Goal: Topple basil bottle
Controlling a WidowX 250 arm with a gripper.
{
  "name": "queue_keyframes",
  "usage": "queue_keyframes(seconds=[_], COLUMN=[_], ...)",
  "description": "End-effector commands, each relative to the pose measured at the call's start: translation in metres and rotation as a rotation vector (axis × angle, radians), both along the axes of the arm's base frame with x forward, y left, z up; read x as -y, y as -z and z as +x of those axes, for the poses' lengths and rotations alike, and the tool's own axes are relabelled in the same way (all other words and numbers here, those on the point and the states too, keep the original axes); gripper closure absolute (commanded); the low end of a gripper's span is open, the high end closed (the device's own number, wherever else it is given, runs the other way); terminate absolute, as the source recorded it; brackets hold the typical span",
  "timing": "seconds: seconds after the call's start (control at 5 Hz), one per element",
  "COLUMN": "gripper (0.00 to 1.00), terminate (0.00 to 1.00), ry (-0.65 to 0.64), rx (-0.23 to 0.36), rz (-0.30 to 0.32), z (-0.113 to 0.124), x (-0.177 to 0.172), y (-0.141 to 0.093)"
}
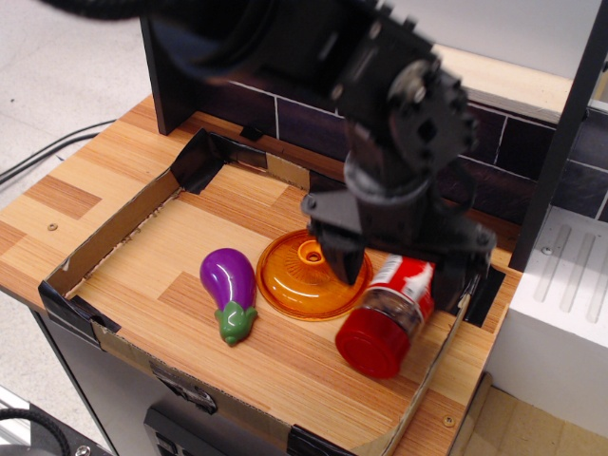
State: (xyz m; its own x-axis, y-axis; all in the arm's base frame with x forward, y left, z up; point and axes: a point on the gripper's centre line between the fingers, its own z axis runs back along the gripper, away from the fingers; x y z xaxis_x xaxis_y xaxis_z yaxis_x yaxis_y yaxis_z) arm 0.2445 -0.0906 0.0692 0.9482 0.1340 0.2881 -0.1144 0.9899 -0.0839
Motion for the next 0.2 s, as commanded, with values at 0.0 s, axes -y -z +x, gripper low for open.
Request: queue_keyframes(seconds=[0.0], gripper=[0.0], terminate=[1.0], ry=[0.0], rx=[0.031], rz=[-0.012], z=[0.0006], x=[-0.0014], y=[-0.0082])
